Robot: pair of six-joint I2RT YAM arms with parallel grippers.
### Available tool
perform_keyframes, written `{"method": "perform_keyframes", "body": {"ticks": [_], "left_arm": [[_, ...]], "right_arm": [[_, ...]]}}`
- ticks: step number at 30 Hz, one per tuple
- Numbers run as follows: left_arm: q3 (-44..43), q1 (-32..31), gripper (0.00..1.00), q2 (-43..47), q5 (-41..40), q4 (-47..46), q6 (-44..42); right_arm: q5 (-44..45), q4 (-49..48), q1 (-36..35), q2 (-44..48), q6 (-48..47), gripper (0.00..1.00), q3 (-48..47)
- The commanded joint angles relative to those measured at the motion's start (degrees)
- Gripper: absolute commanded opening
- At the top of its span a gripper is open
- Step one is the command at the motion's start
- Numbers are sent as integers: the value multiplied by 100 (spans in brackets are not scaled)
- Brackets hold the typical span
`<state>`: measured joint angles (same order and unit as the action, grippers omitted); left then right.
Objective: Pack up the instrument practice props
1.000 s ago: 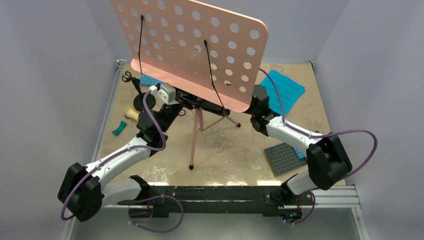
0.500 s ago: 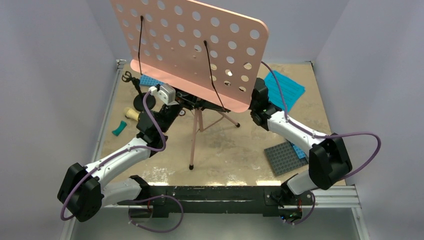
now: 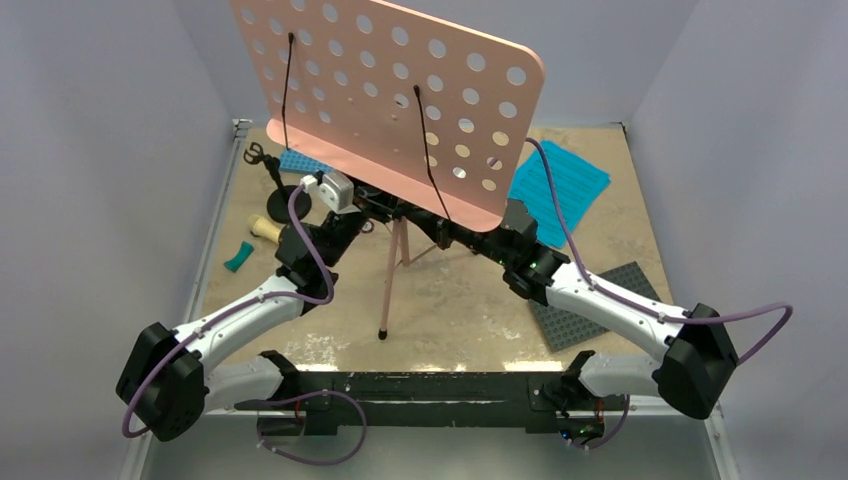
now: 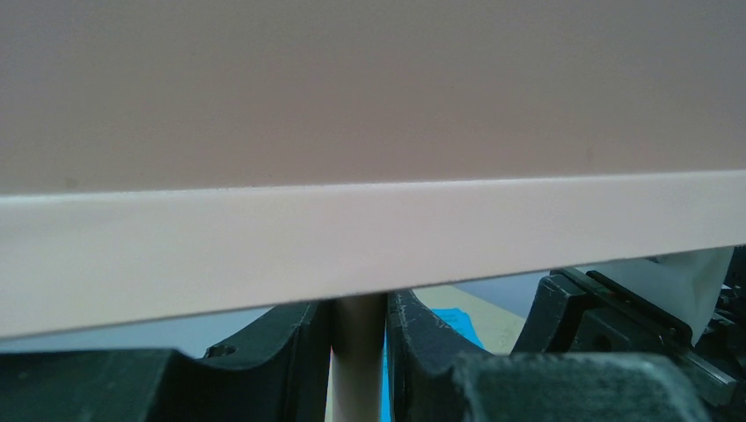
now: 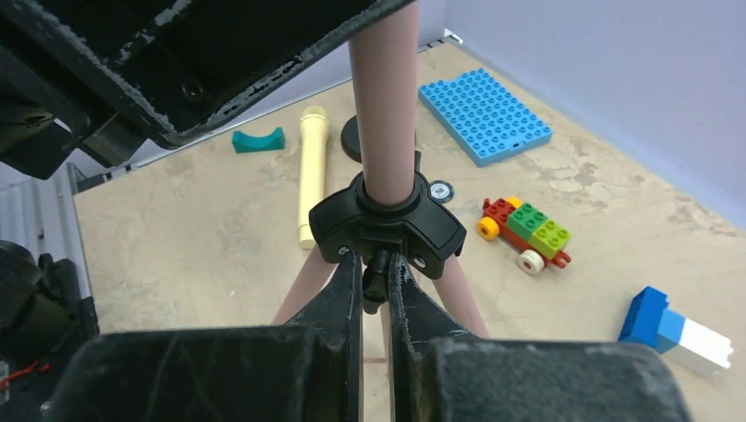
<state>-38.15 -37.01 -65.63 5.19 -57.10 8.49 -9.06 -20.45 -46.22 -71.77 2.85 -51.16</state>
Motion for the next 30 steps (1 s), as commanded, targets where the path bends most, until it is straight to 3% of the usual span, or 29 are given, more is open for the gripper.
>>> {"method": "perform_keyframes", "body": {"ticks": [1,3,5,8,11,13,30], "left_arm": [[257,-67,0,-210,140,946,282],[235,-61,0,-165,128,944,300],[245,-66,0,-110,92,902,334],[256,-61,16,-54,83,845,333],[256,-64,34,8,57,832,288],[257,-60,39,42,31,802,241],[512,-69,54,490,369,-271,-1040]], "right_arm": [[660,272,38,254,-686,9,191],[751,664,40,316,-426,33,32],[884,972,43,362,-110,51,-66],[888,988,38,537,172,59,86],[894,931,43,724,312,63,254],[888,1007,42,817,359,64,260],[890,1451,35,1540,595,64,644]]}}
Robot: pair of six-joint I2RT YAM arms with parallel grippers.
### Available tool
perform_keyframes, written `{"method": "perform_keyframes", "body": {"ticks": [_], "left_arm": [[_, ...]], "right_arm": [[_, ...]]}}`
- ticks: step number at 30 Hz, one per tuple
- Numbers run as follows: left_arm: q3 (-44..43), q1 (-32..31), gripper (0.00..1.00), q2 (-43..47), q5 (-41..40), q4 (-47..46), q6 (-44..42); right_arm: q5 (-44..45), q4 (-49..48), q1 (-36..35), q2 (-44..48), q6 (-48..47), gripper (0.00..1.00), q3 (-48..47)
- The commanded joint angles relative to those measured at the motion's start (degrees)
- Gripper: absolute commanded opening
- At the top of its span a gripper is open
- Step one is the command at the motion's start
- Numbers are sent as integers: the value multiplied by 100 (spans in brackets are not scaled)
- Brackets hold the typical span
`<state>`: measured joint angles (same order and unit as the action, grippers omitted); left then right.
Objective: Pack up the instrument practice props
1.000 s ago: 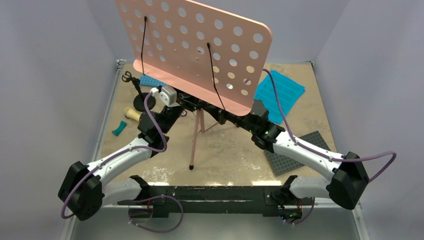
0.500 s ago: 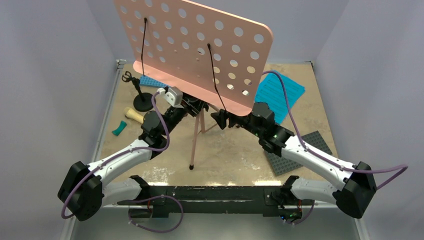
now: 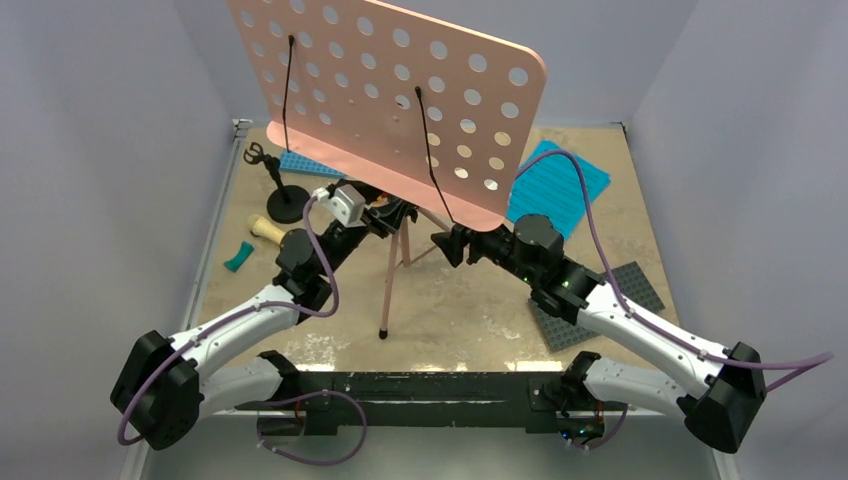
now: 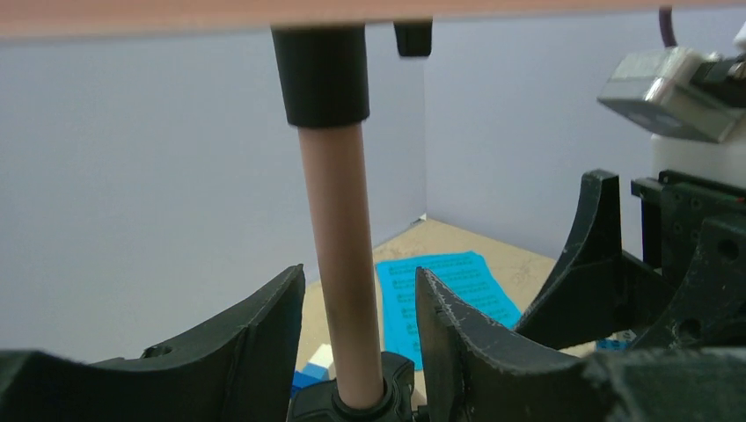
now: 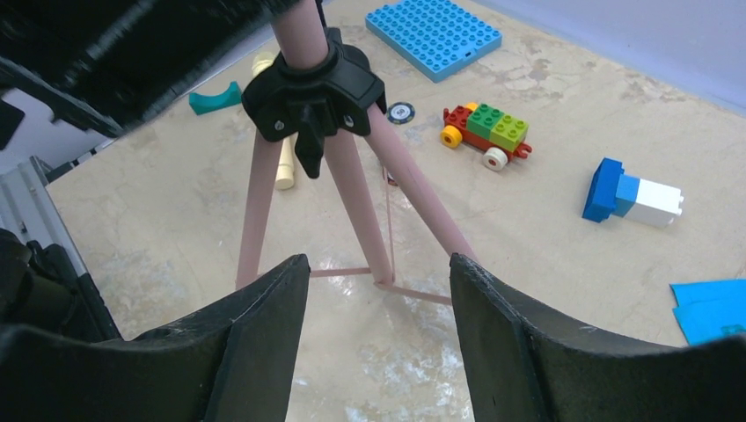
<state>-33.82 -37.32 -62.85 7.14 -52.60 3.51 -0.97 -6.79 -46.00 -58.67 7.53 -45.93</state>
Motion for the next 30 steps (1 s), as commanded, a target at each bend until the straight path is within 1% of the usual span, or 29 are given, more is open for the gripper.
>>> {"method": "perform_keyframes", "body": {"ticks": [1,6,12,18,26,28,30], "left_arm": [[92,-38,55,231,182,-801,-612],[25,-60,58,277,268,-945,-779],[-220,-96,58,142,341,-836,-1010],[-381,-107,53,-25,313,-1013,-1000],[-624,-118,51,-169,163,-1196,-878],[-692,-118,49,-215,174,-1187,-857],[-732,-118,45,-263,160,-1179,-850]], "right_arm": [[80,118,20,288,133,64,154],[241,207,21,462,186,64,347],[315,344,21,589,342,64,455],[260,346,17,892,667,64,767],[16,521,20,1205,1047,64,926],[-32,582,20,1216,1102,64,928],[-56,626,19,1225,1138,64,949]]}}
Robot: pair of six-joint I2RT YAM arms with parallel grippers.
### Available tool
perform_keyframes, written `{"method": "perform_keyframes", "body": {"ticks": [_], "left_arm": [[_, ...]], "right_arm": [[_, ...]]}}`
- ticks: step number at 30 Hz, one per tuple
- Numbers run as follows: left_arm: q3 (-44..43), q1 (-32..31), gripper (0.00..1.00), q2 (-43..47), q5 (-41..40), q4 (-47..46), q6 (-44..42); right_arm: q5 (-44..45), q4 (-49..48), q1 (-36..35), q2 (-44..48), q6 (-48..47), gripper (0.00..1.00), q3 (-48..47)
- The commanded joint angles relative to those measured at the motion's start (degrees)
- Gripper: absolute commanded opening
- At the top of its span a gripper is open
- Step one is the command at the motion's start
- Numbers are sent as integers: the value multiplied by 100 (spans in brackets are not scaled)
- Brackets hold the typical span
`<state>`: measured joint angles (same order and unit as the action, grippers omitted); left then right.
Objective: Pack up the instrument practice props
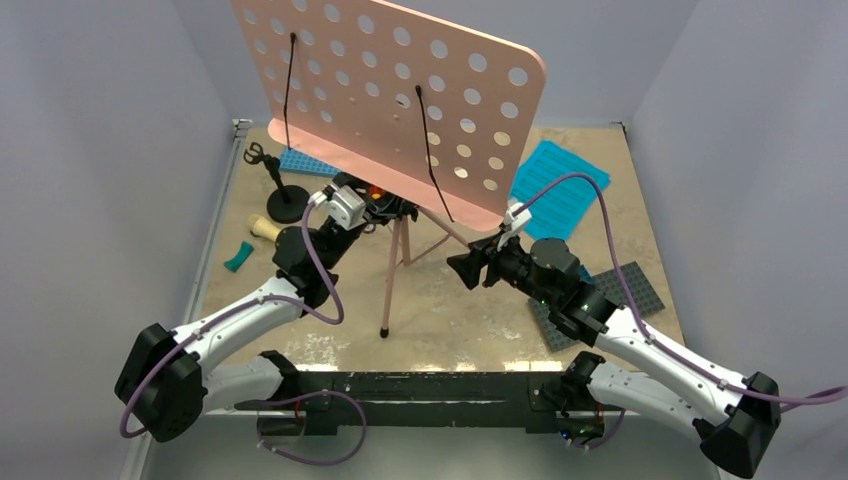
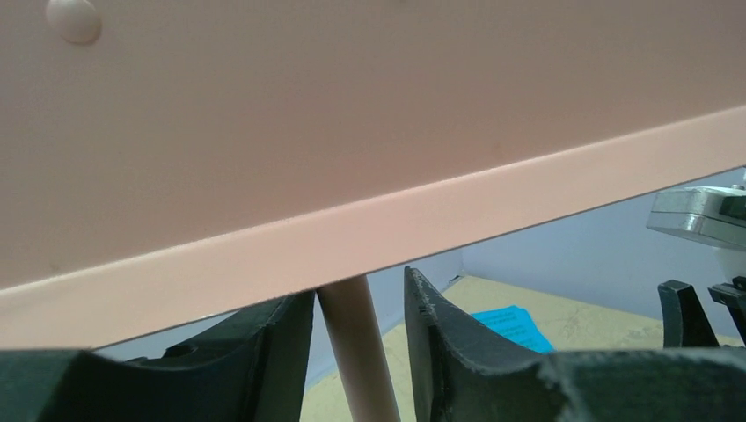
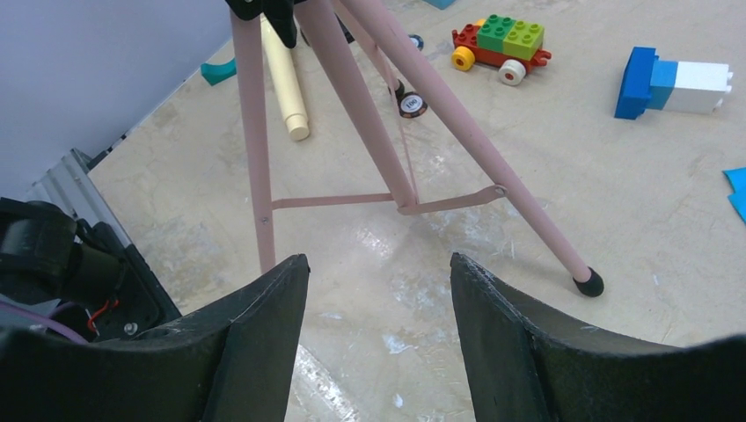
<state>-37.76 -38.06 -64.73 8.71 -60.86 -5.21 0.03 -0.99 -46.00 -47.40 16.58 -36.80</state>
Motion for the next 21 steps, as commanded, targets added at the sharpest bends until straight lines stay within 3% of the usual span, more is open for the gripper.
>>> {"method": "perform_keyframes", "body": {"ticks": [1,6,12,21], "left_arm": [[-352,-43,42,-84,-14,-353,39],[-379,-48,28,-127,-59,-309,80],[-398,-48,45,-195,-233,-287,318],[-577,-70,50,-328,-602,-340,469]], "right_arm": [[-160,67,20,112,246,64,55],[-153,82,21,218,296,64,170],[-194,82,13,319,352,64,199],[-280,82,19,314,463,64,204]]}}
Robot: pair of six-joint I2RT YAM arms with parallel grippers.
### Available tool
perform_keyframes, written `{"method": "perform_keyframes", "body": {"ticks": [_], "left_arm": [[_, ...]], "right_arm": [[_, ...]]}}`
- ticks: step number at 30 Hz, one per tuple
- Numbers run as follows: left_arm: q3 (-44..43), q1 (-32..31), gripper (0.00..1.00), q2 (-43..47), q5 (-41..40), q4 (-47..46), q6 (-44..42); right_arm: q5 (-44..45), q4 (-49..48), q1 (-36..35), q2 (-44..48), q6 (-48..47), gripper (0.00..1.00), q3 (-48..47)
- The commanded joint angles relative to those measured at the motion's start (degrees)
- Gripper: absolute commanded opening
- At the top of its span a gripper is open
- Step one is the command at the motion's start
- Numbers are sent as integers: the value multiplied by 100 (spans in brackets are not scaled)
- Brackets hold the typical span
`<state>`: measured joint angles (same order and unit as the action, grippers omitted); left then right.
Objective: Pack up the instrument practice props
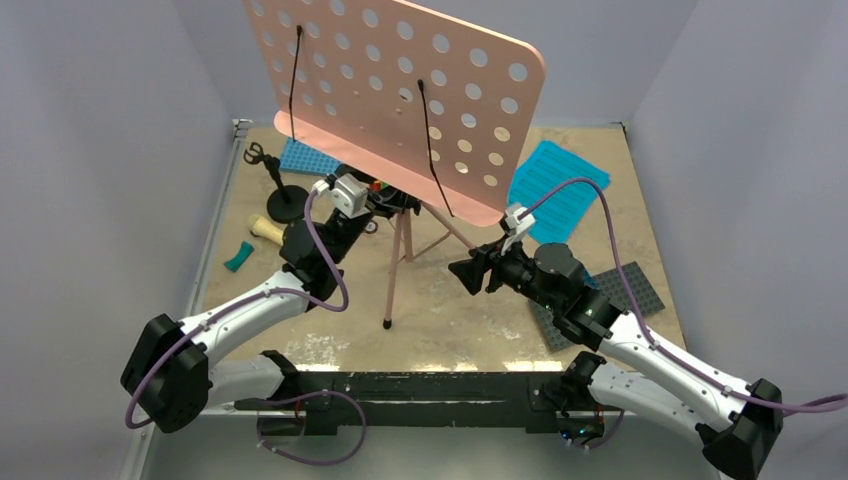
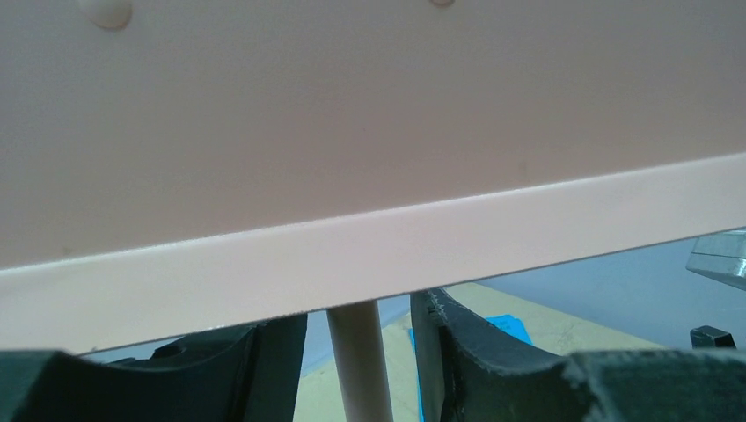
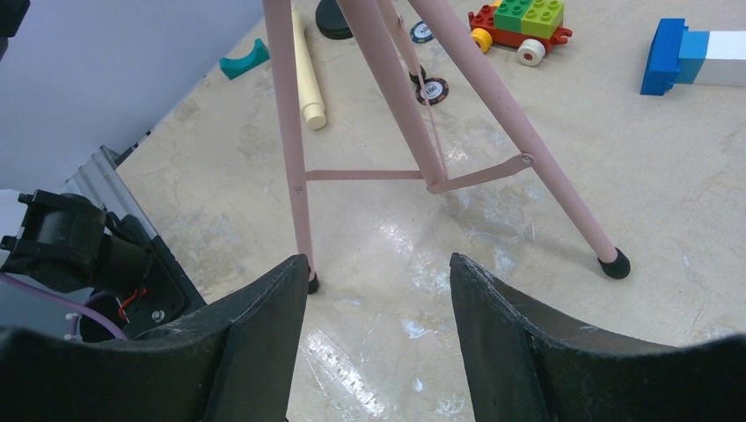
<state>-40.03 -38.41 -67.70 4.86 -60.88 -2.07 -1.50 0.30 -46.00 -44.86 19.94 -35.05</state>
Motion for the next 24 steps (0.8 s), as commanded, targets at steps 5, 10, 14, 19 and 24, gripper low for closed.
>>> {"method": "perform_keyframes", "body": {"ticks": [5,10,14,19,24], "left_arm": [[-347,-52,47,-54,-397,-301,155],[-313,-77,28,-28,-375,-301,154],[-332,-79,14,-28,-342,-289,156],[-321,-79,9,-30,-302,-266,158],[-312,-90,43,-24,-360,-275,154]], "right_arm": [[-138,-47,20,68,159,64,52],[-144,-47,21,59,167,64,92],[-166,-47,20,85,176,63,98],[-149,-47,20,179,181,63,142],[-140,-47,20,232,193,63,160]]}}
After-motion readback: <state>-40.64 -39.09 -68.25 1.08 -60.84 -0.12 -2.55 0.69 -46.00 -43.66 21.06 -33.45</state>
